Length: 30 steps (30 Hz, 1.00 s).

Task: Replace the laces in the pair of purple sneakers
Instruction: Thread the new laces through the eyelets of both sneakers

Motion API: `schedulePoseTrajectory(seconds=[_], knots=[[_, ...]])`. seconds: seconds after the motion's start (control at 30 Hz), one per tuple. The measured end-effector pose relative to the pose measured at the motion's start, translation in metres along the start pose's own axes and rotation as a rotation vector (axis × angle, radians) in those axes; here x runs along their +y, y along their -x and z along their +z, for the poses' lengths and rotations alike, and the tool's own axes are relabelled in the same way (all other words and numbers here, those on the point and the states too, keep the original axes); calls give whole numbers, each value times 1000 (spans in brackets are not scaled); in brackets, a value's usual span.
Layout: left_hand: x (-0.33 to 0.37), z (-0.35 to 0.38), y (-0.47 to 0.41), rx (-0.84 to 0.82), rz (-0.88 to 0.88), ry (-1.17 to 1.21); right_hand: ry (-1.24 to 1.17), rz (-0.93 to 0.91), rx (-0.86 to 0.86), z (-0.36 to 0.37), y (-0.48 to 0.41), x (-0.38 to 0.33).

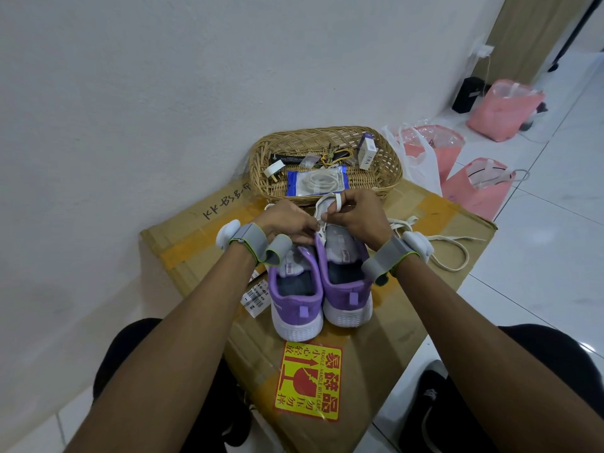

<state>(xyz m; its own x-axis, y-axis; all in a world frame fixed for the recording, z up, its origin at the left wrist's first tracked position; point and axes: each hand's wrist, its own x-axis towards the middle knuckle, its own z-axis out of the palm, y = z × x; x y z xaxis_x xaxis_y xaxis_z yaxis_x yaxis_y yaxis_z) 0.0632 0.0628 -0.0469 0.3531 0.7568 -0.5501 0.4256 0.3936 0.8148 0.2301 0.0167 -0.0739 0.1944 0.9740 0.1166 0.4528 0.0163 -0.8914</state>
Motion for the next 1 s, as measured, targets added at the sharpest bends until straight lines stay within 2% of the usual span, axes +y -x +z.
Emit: schedulePoseTrajectory(seconds=[0.37,0.53,0.8,1.0], knots=[[-3,1,-3,20,7,23,29,36,-167,-14,-2,0],[-5,1,-4,17,6,44,70,12,-120,-11,1,-1],[-4,-1,-5,16,-12,43,7,-29,2,-5,4,0],[-5,-1,-8,36,-9,14,-35,21,-211,-15,6,-7]])
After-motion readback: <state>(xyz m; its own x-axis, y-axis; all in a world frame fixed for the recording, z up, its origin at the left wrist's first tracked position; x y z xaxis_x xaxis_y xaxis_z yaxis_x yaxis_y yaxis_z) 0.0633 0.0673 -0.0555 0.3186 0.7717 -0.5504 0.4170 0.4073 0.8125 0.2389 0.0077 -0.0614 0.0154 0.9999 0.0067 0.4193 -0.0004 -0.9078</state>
